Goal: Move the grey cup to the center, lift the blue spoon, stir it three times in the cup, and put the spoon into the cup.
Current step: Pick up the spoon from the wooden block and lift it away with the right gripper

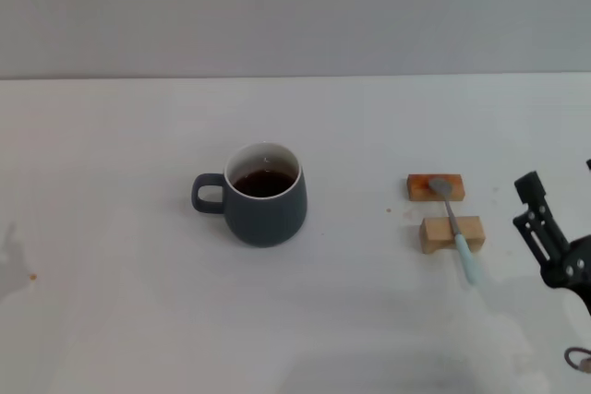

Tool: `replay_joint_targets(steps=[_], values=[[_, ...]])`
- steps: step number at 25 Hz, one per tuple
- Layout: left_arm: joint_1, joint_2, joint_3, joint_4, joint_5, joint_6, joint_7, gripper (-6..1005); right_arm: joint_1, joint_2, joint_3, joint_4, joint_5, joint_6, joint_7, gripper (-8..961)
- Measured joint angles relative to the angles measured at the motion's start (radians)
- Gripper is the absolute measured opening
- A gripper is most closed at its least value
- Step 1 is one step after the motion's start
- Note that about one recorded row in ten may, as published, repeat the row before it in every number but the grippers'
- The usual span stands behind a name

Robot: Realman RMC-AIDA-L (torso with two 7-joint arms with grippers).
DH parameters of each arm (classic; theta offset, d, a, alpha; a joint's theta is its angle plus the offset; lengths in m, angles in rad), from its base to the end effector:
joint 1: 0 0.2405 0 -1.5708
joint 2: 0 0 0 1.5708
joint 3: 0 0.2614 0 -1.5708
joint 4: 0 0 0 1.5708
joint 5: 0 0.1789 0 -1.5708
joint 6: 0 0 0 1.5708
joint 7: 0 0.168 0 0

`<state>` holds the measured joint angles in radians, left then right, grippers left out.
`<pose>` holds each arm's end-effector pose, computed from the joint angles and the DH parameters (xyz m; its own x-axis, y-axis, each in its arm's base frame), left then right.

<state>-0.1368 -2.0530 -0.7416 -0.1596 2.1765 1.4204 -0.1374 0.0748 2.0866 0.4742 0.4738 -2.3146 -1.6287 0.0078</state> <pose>-0.3675 0.2380 0.0324 0.7238 -0.0758 0.6858 0.6894 0.0393 -0.7233 0.2478 0.2103 -0.0260 0.5250 0.2995 -0.7967 -0.7113 -0.3596 -0.6039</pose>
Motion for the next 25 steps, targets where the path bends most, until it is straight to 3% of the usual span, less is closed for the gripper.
replay_joint_targets(steps=[12, 19, 22, 25], values=[[-0.001, -0.003, -0.008, 0.072, 0.006, 0.001, -0.082, 375, -0.036, 0.002, -0.195, -0.001, 0.291, 0.089, 0.0, 817], [-0.013, -0.003, -0.009, 0.088, 0.005, -0.019, -0.083, 608, -0.043, 0.004, -0.215, 0.003, 0.315, 0.145, 0.0, 817], [-0.021, -0.003, -0.01, 0.095, 0.004, -0.028, -0.083, 811, -0.036, 0.004, -0.213, 0.009, 0.315, 0.186, 0.0, 817], [-0.022, -0.003, -0.01, 0.095, 0.004, -0.028, -0.083, 833, -0.033, 0.004, -0.208, 0.01, 0.316, 0.208, 0.0, 817]])
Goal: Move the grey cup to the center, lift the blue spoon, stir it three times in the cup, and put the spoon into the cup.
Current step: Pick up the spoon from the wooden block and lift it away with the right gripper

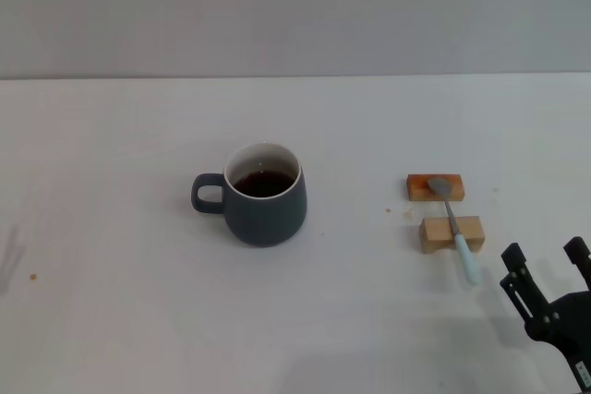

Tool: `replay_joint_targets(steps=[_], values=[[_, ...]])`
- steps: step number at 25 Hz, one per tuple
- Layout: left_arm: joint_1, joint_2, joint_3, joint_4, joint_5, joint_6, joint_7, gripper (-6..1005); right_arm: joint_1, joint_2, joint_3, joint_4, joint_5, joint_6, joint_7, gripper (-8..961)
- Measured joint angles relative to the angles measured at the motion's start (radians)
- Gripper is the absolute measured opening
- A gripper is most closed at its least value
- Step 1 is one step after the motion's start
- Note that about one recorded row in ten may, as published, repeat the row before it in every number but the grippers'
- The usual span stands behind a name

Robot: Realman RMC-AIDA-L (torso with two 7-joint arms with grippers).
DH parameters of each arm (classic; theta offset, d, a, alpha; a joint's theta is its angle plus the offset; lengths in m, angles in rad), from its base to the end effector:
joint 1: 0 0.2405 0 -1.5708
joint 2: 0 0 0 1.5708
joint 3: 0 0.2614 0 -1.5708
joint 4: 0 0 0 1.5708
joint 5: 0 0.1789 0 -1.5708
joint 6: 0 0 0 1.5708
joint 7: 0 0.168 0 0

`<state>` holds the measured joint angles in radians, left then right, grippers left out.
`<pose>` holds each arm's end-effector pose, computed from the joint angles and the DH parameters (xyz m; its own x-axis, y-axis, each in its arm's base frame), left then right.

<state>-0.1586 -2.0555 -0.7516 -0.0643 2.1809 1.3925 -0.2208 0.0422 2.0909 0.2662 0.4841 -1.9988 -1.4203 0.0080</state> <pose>-0.3840 0.2363 0.0366 0.7166 -0.0149 0.6973 0.6969 0.0561 -0.7150 0.2926 0.1994 -0.0593 0.5666 -0.0027 -0.8240 -0.8037 -0.2225 -0.5519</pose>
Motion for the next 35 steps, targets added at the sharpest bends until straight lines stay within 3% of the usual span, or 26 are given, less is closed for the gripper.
replay_joint_targets(steps=[12, 35], values=[[-0.001, 0.002, 0.0, 0.001, -0.001, -0.001, 0.0, 860, 0.062, -0.003, -0.001, -0.01, 0.024, 0.14, 0.055, 816], [-0.001, 0.0, 0.0, 0.001, -0.004, -0.01, 0.0, 858, 0.118, -0.002, -0.004, -0.004, 0.025, 0.257, 0.064, 816]])
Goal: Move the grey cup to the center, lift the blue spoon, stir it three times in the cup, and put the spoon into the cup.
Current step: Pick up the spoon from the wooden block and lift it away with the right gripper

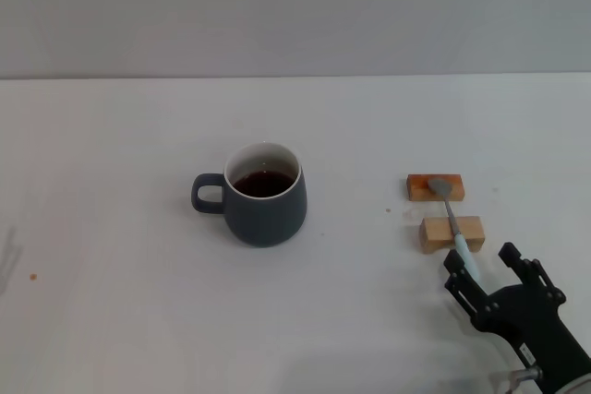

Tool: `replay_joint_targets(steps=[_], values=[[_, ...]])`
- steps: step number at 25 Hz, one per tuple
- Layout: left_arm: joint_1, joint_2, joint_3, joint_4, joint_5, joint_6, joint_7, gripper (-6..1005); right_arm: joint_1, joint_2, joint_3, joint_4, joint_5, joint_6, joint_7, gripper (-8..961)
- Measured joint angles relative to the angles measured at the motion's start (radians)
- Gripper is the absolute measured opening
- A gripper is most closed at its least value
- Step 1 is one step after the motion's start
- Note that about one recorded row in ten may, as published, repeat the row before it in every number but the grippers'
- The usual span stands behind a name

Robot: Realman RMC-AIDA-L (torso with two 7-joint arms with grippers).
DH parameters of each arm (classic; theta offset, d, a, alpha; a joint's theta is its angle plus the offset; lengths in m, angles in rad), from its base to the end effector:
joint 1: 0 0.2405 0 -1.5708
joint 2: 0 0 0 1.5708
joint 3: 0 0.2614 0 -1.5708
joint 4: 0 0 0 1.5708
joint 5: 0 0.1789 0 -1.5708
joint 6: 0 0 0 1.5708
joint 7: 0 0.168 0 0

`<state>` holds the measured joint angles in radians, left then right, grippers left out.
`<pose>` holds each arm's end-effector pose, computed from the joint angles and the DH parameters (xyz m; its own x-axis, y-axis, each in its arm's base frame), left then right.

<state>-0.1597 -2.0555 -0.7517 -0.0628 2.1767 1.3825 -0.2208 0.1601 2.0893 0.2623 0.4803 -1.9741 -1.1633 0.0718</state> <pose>-0.3859 0.2365 0.0364 0.7166 -0.0061 0.6975 0.6964 0.0620 -0.7149 0.2971 0.2307 -0.0913 0.5655 -0.2015 -0.7997 -0.8156 -0.2808 -0.5060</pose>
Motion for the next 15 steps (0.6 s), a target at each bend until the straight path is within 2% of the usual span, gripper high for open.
replay_joint_targets(steps=[15], values=[[-0.01, 0.001, -0.003, 0.0, -0.002, -0.003, 0.0, 857, 0.009, 0.0, 0.011, 0.003, 0.0, 0.022, 0.004, 815]])
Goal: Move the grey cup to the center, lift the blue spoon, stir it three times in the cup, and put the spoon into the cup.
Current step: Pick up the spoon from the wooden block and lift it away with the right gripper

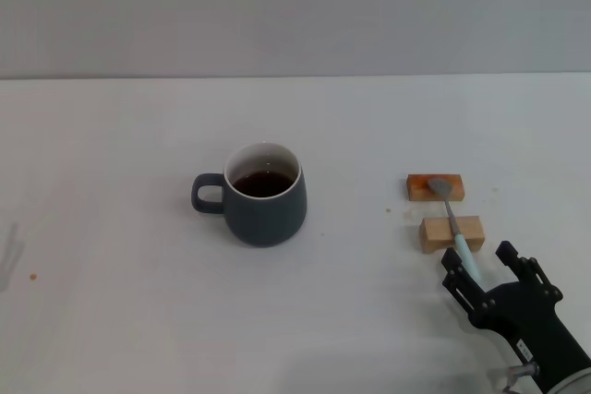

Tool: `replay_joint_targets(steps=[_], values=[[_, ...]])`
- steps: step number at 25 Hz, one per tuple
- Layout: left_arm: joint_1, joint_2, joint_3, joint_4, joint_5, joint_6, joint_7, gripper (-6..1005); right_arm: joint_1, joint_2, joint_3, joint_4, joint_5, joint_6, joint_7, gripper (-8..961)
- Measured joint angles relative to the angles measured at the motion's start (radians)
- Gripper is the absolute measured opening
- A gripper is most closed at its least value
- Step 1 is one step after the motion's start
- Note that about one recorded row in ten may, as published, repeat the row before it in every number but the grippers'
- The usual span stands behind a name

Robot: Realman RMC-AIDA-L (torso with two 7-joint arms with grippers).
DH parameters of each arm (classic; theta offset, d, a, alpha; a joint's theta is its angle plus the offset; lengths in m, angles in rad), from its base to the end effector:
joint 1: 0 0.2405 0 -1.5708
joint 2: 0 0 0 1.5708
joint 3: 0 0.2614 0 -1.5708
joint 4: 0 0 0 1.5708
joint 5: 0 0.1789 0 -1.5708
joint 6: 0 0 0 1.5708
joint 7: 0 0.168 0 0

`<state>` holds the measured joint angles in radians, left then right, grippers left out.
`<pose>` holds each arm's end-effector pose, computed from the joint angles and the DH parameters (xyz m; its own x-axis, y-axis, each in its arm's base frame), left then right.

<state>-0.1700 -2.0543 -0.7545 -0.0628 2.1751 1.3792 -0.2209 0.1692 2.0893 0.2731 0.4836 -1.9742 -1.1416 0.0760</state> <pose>-0.3845 0.2405 0.0373 0.7166 -0.0116 0.6973 0.6966 0.0599 -0.7149 0.2972 0.2342 -0.0926 0.5618 -0.2131 -0.7993 -0.8192 -0.2776 -0.5018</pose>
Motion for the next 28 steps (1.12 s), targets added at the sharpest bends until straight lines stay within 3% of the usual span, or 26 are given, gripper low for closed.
replay_joint_targets(steps=[10, 28], values=[[-0.001, 0.0, -0.002, 0.001, 0.0, -0.002, 0.0, 856, 0.001, 0.0, 0.0, 0.0, 0.0, 0.001, 0.007, 814], [0.001, 0.0, -0.002, 0.009, 0.002, -0.001, 0.0, 855, -0.002, -0.003, -0.024, 0.009, -0.011, 0.01, 0.027, 725]])
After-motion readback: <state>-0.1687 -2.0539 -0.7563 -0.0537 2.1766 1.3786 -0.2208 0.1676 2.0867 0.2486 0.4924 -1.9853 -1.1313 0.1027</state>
